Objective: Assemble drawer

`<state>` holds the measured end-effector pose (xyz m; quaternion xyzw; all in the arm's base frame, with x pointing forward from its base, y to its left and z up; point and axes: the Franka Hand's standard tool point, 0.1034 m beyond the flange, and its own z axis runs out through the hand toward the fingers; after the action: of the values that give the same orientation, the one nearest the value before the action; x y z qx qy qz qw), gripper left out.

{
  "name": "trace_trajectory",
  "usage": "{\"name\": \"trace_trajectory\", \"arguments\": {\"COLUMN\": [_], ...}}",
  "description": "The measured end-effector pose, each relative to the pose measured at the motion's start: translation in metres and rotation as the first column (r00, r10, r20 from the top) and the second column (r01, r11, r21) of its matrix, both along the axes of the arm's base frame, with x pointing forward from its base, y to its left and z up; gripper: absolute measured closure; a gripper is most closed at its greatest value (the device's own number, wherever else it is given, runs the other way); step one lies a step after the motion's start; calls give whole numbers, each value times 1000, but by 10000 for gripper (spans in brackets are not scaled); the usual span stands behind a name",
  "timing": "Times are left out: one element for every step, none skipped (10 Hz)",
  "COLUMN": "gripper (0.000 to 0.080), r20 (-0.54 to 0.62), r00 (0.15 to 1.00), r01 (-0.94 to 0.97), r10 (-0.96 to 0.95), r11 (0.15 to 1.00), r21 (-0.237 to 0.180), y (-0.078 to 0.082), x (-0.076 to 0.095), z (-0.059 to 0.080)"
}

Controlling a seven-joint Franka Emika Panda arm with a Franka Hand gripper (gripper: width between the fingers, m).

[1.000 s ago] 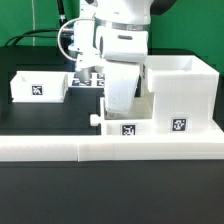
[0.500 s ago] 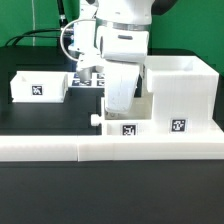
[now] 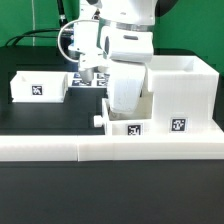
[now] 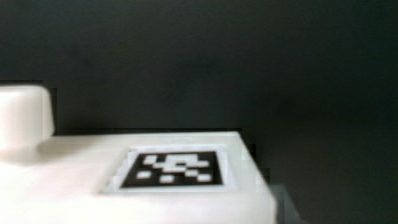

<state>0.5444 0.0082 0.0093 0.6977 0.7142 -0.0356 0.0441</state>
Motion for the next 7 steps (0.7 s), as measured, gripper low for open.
{"name": "trace_trajectory", "arguments": {"gripper": [757, 757, 757, 575, 417, 417, 242], "r20": [0, 0, -1, -2, -3, -12, -22], "r00": [1000, 1000, 1000, 1000, 1000, 1000, 1000], "r01": [0, 0, 1, 6, 7, 8, 11], "r10": [0, 0, -1, -6, -7, -8, -11], "r11": [1000, 1000, 1000, 1000, 1000, 1000, 1000], "r21": [0, 0, 0, -3, -5, -11, -20], "y": [0, 0, 0, 0, 0, 0, -1], "x": [0, 0, 0, 1, 2, 3, 6], "z": [0, 0, 0, 5, 10, 16, 27]}}
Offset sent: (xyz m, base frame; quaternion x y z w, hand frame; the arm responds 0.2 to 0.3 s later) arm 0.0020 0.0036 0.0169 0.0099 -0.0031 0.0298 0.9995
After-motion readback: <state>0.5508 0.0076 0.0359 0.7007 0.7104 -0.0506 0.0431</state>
